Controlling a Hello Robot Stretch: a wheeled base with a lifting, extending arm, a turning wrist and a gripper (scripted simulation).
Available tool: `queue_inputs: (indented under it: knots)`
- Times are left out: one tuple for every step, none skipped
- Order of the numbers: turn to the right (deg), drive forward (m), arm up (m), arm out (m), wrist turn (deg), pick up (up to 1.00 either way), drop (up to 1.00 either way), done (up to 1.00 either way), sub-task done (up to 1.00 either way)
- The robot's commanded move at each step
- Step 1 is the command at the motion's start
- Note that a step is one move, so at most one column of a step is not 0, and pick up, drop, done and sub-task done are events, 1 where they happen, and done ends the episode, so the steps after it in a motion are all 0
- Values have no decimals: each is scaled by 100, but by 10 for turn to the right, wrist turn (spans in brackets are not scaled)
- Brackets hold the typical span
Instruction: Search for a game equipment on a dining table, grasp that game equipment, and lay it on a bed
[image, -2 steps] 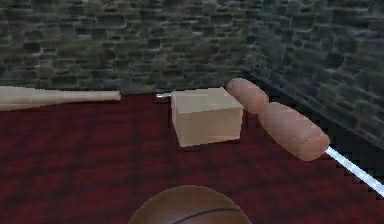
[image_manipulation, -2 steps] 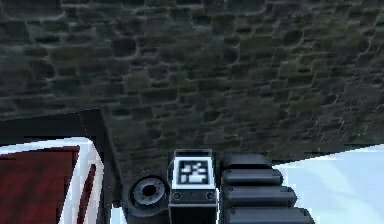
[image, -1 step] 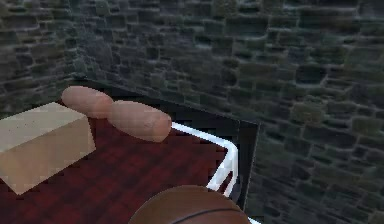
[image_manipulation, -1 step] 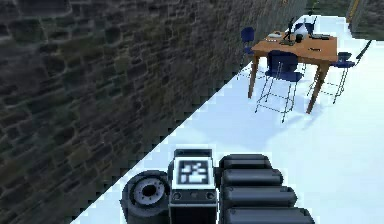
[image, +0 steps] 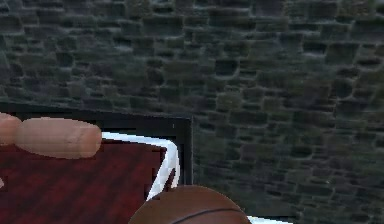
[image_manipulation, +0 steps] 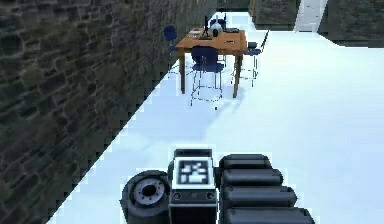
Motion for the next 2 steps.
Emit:
queue_inputs:
  knots:
    - [0, 10, 0, 0, 0, 0, 0, 0, 0]
    - [-450, 0, 0, 0, 0, 0, 0, 0, 0]
